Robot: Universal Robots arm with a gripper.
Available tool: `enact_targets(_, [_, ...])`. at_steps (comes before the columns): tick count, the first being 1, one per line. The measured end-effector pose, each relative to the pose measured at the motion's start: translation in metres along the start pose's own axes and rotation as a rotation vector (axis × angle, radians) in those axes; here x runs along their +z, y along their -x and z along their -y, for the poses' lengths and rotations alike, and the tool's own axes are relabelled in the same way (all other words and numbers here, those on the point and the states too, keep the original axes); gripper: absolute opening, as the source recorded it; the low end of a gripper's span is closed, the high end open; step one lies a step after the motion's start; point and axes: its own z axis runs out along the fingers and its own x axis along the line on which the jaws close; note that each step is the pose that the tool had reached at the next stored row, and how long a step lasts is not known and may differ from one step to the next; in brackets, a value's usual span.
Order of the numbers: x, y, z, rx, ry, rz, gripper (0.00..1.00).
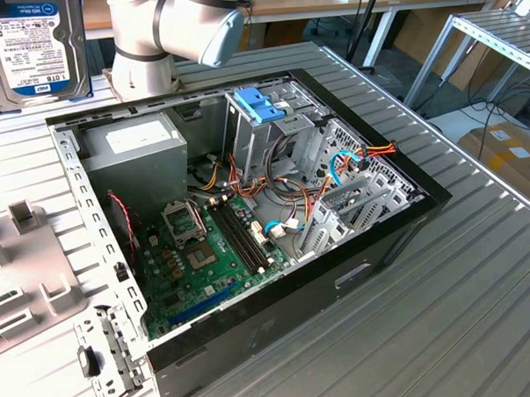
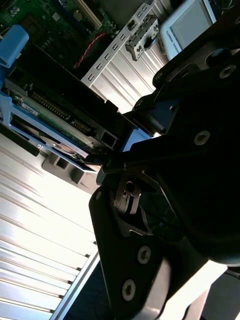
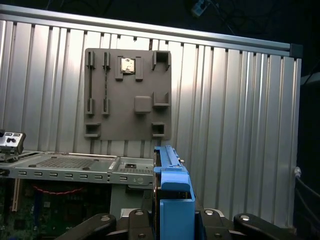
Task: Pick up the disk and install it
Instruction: 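Pick up the disk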
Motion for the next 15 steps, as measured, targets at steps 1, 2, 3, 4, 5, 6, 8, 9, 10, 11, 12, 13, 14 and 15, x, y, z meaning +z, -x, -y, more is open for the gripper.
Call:
enact_targets(1, [0.0001, -0.0002, 0.001, 0.0, -0.0001, 0.0001, 0.37])
enact_targets(2, [0.0001, -0.0003, 0.0026, 0.0, -0.0001, 0.0001, 0.37])
enact_targets(3, [0.0, -0.0004, 0.0032, 0.0, -0.0001, 0.0, 0.37])
enact_targets(4, [0.0001, -0.0005, 0.0041, 0.0, -0.0001, 0.0001, 0.37])
enact_targets(5, [0.0, -0.0006, 0.005, 0.0, 0.0, 0.0, 0.37])
enact_targets(6, [0.0001, -0.0007, 0.0057, 0.0, -0.0001, 0.0001, 0.37])
enact_targets(8, [0.0001, -0.0009, 0.0077, 0.0, 0.0, 0.0, 0.37])
enact_targets(9, [0.0001, -0.001, 0.0085, 0.0, 0.0, 0.0, 0.37])
enact_targets(10, [0.0001, -0.0011, 0.01, 0.0, 0.0, 0.0, 0.37])
enact_targets(11, [0.0001, -0.0012, 0.0116, 0.0, -0.0001, 0.0, 0.37])
enact_targets(12, [0.0001, -0.0013, 0.0127, 0.0, 0.0, 0.0, 0.37])
enact_targets(13, [0.0001, -0.0014, 0.0137, 0.0, -0.0001, 0.0, 0.37])
enact_targets(14, [0.0001, -0.0015, 0.0148, 0.0, -0.0001, 0.0, 0.37])
enact_targets(15, [0.0001, -0.0016, 0.0158, 0.0, -0.0001, 0.0, 0.37])
